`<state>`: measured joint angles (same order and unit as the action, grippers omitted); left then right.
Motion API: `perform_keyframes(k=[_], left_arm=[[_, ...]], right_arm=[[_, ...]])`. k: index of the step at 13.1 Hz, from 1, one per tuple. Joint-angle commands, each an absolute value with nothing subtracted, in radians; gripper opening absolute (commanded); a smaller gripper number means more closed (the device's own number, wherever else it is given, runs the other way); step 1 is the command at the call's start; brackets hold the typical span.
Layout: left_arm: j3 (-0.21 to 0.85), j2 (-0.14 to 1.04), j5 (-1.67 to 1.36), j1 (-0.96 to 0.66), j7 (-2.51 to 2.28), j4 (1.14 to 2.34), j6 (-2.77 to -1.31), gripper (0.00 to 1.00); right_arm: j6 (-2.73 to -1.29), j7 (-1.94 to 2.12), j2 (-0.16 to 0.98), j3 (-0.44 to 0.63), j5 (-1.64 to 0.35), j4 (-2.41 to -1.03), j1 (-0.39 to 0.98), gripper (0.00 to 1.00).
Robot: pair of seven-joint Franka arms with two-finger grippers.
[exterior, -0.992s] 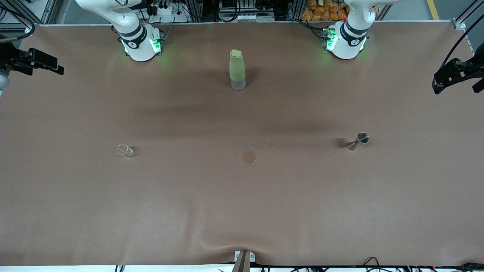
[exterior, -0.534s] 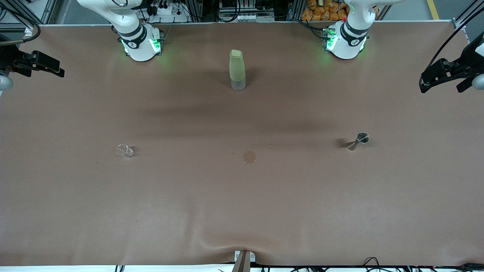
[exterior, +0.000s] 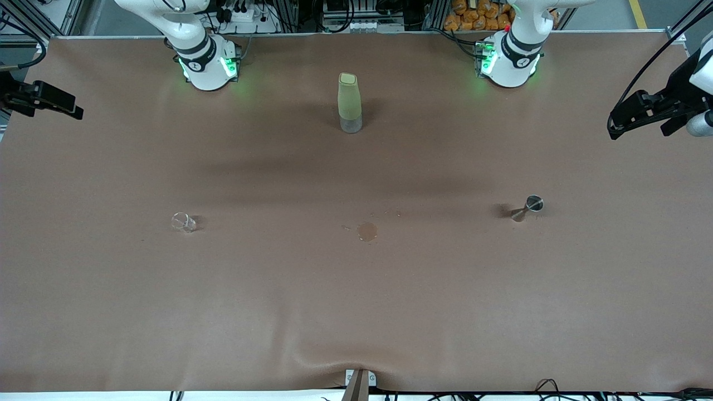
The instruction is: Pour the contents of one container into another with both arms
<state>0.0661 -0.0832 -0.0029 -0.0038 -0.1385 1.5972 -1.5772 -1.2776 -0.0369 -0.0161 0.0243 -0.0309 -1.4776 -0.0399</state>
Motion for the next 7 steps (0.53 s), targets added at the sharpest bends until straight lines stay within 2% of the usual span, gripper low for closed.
perform_keyframes(k=[1, 7], left_arm=[[0.052, -0.072, -0.011, -0.017, -0.158, 1.568, -1.555, 1.0], [0.052, -0.078, -0.012, -0.015, -0.156, 1.569, -1.555, 1.0]], right_arm=[[-1.284, -0.035, -0.015, 0.005, -0.011, -1.477, -0.066, 1.0], [-1.29, -0.034, -0.014, 0.049, -0.009, -1.483, -0.029, 1.0]])
